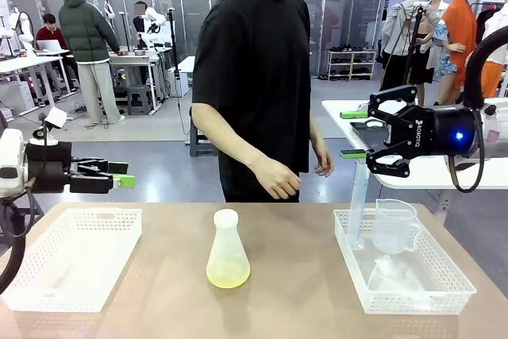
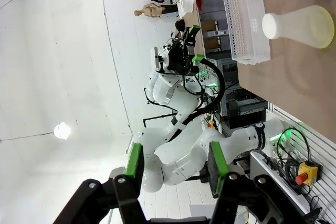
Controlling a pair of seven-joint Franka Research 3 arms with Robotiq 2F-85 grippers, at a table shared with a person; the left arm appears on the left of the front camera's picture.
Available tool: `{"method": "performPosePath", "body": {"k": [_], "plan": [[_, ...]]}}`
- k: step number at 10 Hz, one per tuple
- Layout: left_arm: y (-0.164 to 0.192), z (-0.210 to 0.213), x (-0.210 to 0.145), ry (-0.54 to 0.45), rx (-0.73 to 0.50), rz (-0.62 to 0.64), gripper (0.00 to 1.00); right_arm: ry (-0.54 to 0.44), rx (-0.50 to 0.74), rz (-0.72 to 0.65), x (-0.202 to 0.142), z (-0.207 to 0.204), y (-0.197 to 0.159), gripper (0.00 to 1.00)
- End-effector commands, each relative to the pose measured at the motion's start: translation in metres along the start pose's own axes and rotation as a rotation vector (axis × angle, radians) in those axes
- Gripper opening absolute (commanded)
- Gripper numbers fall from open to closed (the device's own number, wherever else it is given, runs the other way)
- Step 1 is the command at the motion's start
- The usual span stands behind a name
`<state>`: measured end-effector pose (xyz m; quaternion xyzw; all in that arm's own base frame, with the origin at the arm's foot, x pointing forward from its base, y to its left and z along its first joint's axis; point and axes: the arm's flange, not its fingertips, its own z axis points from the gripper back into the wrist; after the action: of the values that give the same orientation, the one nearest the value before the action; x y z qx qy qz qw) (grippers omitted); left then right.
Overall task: Prepare the solutions needed for the experiment.
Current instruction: When the human places the Big flask in the center of the table, pick up the Big flask and place it in the left Organizing basket.
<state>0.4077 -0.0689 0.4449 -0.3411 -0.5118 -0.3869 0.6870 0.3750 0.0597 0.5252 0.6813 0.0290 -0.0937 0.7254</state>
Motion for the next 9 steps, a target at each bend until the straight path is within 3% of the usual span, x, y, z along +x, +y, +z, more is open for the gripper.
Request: {"method": "performPosePath", "body": {"k": [1, 5, 6, 7, 9], "plan": [[-0.001, 0.004, 0.007, 0.0, 0.001, 0.024, 1.0, 0.001, 0.007, 0.001, 0.0, 0.0, 0.001, 0.63], [0.001, 0.002, 0.003, -0.003, 0.005, 0.016, 1.0, 0.001, 0.007, 0.001, 0.0, 0.0, 0.001, 0.63], [0.026, -0.013, 0.008, -0.028, -0.007, -0.116, 1.0, 0.001, 0.007, 0.001, 0.0, 0.0, 0.001, 0.63], [0.053, -0.024, 0.01, -0.053, -0.119, -0.253, 1.0, 0.001, 0.007, 0.001, 0.0, 0.0, 0.001, 0.63], [0.082, -0.058, 0.003, -0.038, -0.25, -0.312, 1.0, 0.001, 0.007, 0.001, 0.0, 0.0, 0.001, 0.63]]}}
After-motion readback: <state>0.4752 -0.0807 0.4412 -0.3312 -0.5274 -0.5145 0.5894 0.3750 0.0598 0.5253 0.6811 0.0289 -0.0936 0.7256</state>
